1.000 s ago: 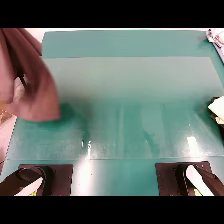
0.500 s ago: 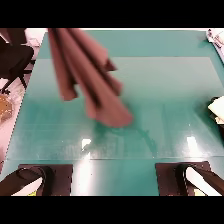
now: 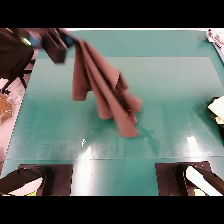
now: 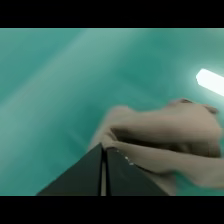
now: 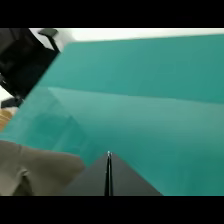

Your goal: Fold the shirts.

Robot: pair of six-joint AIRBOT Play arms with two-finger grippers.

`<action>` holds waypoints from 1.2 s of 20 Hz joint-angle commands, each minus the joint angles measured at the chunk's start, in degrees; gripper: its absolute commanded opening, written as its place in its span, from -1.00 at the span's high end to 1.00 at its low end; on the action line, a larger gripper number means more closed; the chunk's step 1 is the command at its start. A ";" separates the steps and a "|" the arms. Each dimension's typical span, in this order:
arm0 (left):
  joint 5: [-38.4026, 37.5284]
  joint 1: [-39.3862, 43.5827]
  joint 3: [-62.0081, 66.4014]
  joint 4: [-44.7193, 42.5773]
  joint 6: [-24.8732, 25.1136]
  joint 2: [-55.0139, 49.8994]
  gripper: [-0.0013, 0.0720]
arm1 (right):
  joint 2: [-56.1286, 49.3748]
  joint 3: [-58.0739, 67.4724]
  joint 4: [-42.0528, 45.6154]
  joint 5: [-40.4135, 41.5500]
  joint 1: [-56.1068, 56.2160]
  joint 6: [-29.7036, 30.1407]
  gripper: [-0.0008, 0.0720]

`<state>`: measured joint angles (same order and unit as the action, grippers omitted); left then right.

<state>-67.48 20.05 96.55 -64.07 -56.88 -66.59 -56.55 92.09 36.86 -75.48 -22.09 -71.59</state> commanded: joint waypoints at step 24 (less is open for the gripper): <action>4.44 -13.51 -43.76 -19.26 -34.29 10.99 -0.94 | 0.13 -22.43 4.92 -2.19 5.81 4.02 0.93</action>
<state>-70.04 6.79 62.33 -80.99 -85.32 -55.83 -56.45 69.71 41.78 -77.69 -16.51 -67.90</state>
